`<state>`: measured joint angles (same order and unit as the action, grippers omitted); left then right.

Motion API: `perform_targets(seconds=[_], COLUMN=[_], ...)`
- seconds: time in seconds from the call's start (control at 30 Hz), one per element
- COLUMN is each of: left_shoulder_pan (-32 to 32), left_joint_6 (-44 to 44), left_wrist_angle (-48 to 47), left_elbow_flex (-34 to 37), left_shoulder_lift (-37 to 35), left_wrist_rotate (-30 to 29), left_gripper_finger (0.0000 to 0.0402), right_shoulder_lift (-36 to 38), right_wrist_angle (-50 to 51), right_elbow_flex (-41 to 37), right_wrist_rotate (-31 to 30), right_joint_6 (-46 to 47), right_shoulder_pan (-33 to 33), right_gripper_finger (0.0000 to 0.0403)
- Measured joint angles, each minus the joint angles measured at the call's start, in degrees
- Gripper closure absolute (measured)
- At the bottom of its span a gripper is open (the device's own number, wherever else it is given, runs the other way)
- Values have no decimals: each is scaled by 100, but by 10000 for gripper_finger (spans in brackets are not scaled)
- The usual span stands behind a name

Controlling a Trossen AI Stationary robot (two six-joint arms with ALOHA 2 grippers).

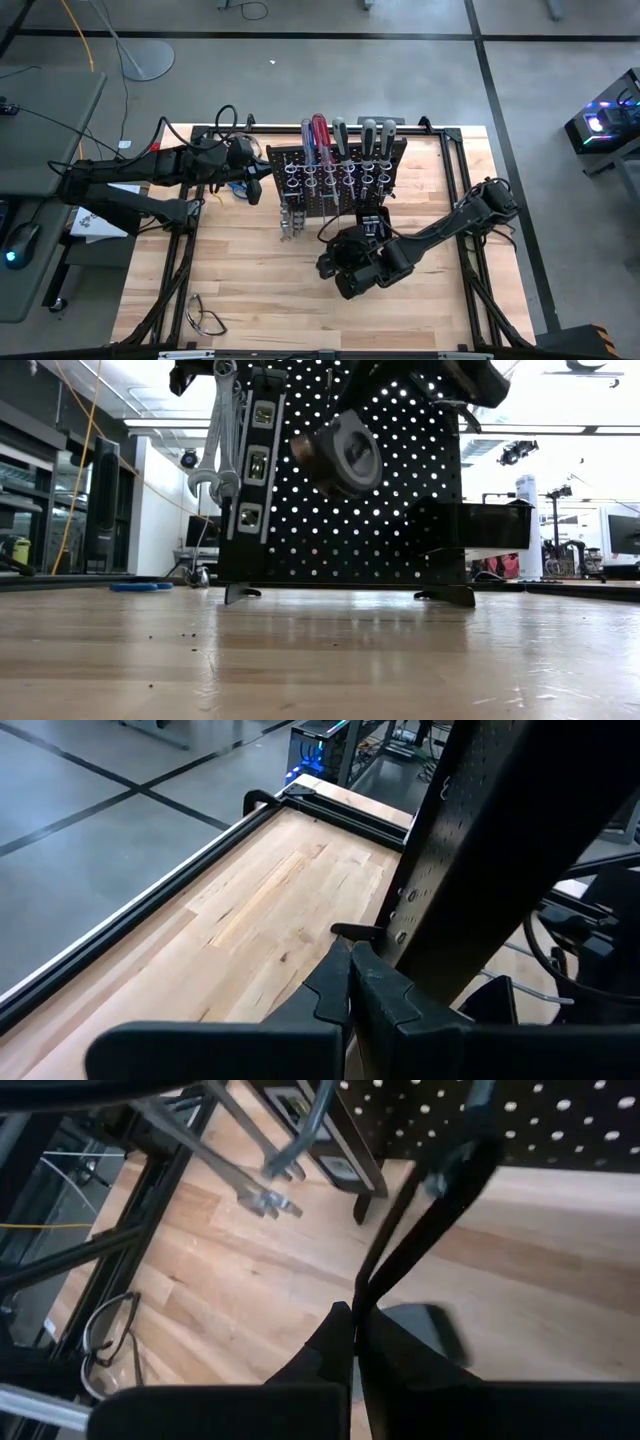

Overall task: Hang tools onto peg board
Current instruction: Hang the gray tape measure on the pegboard

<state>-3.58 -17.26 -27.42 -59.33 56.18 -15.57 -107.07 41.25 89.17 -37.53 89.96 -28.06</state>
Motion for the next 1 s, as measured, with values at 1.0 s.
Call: perform_targets(seconds=[1.0], left_shoulder_pan=[-2], left_joint_6=[-61], left_wrist_angle=[2], left_elbow_flex=[0], left_shoulder_lift=[0], left_wrist_rotate=[-4], left_gripper_finger=[401], right_shoulder_lift=[0], right_wrist_angle=[451], right_elbow_flex=[0], right_wrist_rotate=[345], right_joint_6=[-448], right_shoulder_pan=[445], right_gripper_finger=[305])
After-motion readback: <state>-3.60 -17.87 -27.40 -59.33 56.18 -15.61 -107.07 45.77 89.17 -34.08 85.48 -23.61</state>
